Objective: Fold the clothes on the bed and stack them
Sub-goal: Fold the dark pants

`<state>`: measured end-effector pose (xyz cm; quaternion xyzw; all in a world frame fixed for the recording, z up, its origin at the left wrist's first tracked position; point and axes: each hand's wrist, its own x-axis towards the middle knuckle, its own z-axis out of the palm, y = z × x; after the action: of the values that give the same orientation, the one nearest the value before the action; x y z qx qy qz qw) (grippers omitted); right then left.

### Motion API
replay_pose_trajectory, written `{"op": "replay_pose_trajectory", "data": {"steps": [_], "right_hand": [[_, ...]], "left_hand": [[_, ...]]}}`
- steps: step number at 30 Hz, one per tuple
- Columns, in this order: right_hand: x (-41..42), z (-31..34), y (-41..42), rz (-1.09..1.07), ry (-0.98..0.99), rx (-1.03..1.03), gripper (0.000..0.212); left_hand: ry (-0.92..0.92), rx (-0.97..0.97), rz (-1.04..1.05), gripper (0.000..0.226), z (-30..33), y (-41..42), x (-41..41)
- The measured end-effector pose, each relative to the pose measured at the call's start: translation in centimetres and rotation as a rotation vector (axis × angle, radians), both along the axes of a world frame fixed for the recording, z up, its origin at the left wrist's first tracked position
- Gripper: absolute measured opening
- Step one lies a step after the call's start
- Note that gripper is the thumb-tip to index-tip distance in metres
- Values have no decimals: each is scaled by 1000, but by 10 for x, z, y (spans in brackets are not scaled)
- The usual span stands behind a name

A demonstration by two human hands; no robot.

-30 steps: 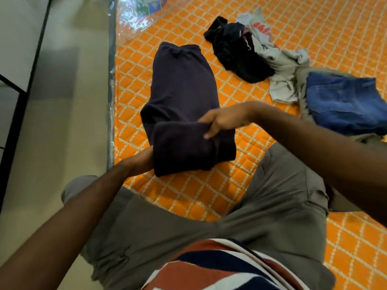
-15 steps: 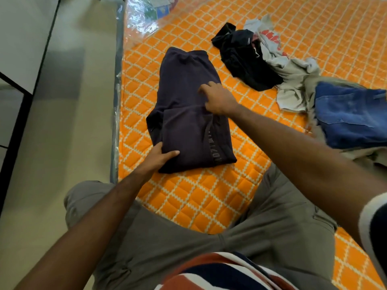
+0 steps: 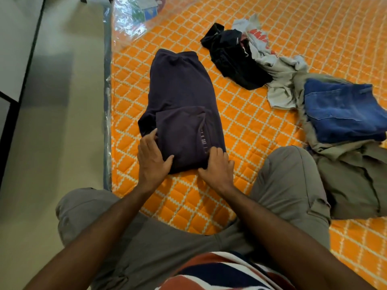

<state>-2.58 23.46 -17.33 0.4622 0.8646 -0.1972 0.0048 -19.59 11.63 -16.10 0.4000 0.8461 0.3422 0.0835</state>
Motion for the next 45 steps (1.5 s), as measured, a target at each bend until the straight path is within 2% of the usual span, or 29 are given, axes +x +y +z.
{"op": "replay_pose_trajectory", "data": {"steps": [2, 3, 5, 6, 9, 11, 13, 17, 19, 21, 22, 24, 27, 31, 34, 36, 38, 39, 41, 44, 45], "right_hand": [[0, -1, -2, -18, 81, 6, 40], [2, -1, -4, -30, 131, -16, 38], [8, -3, -3, -70, 253, -97, 33], [10, -4, -1, -96, 319, -156, 32], [18, -2, 8, -137, 474, -384, 36], [22, 3, 23, -53, 456, -435, 38], [30, 10, 45, 68, 327, -376, 38], [46, 15, 95, 31, 87, -321, 34], [55, 13, 106, -50, -68, -254, 31], [58, 15, 105, -72, -3, -146, 30], [56, 18, 102, 4, 87, -71, 34], [45, 24, 83, 299, 210, 52, 54], [21, 16, 46, 572, 109, 172, 79], [-4, 19, 41, 592, 0, 160, 62], [0, 44, 48, 691, -62, 57, 44], [10, 54, 50, 808, -120, 62, 37], [21, 64, 50, 898, -139, 94, 36], [24, 71, 51, 938, -135, 113, 36], [28, 87, 49, 1005, -125, 170, 36], [28, 119, 45, 1039, -71, 178, 29], [28, 130, 45, 1039, -50, 139, 29]], "left_hand": [[318, -41, -195, 82, 3, -7, 7], [389, -102, -336, 82, 1, -9, 11], [460, -333, -511, 86, -11, -11, 20], [484, -440, -530, 86, -18, -8, 24], [581, -564, -525, 65, -27, 9, 28], [606, -646, -545, 58, -25, 22, 25], [583, -695, -577, 56, -26, 31, 18], [580, -657, -612, 51, -21, 36, 8], [536, -669, -604, 59, -20, 34, 7], [535, -737, -606, 61, -18, 33, 7], [538, -746, -609, 61, -15, 34, 8], [484, -744, -615, 61, -6, 38, 12], [301, -655, -592, 55, 12, 46, 17], [196, -416, -611, 25, 45, 49, 18], [-41, -281, -756, 5, 57, 38, 8], [-222, -264, -812, 23, 60, 30, -1], [-440, -152, -739, 31, 60, 26, -7], [-469, -86, -677, 31, 59, 25, -8], [-349, -103, -610, 31, 48, 25, -13], [-197, -350, -700, 66, 30, 22, -11], [-205, -432, -728, 70, 30, 20, -5]]}}
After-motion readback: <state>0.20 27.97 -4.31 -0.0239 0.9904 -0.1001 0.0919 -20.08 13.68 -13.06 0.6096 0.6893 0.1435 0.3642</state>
